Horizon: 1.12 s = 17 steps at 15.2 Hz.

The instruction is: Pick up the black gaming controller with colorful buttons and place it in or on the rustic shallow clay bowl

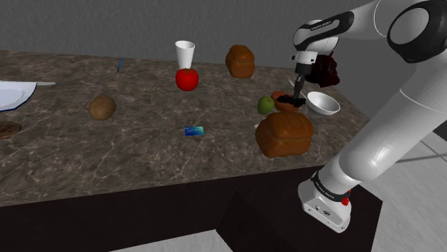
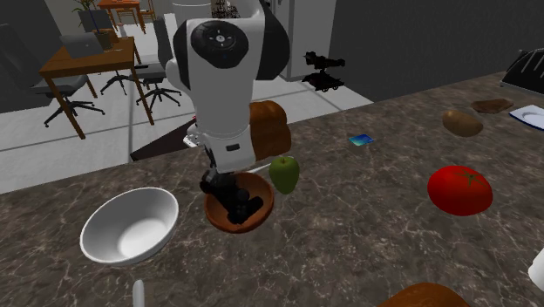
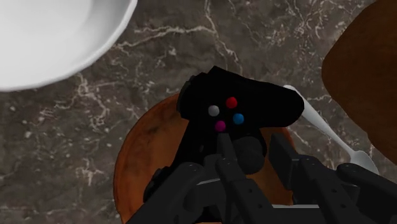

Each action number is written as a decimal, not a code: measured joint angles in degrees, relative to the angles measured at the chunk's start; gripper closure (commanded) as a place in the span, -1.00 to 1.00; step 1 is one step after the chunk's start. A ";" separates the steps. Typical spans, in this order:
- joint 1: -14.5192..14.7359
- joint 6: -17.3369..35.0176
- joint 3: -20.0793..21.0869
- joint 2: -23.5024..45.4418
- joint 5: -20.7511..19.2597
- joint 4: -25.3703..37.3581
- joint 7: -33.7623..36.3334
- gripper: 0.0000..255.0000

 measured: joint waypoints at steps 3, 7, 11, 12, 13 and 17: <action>0.06 -0.26 0.06 0.21 0.15 0.21 0.04 -1.00; 0.18 2.27 0.21 0.89 0.47 0.48 0.10 -1.00; 0.20 0.40 0.18 0.26 0.13 2.06 0.26 -1.00; 0.17 -1.04 0.17 0.47 0.23 3.69 0.13 -1.00; 0.14 -2.72 0.14 0.55 0.26 5.45 0.02 -1.00; 0.18 -4.54 0.16 0.28 0.14 7.00 0.12 -1.00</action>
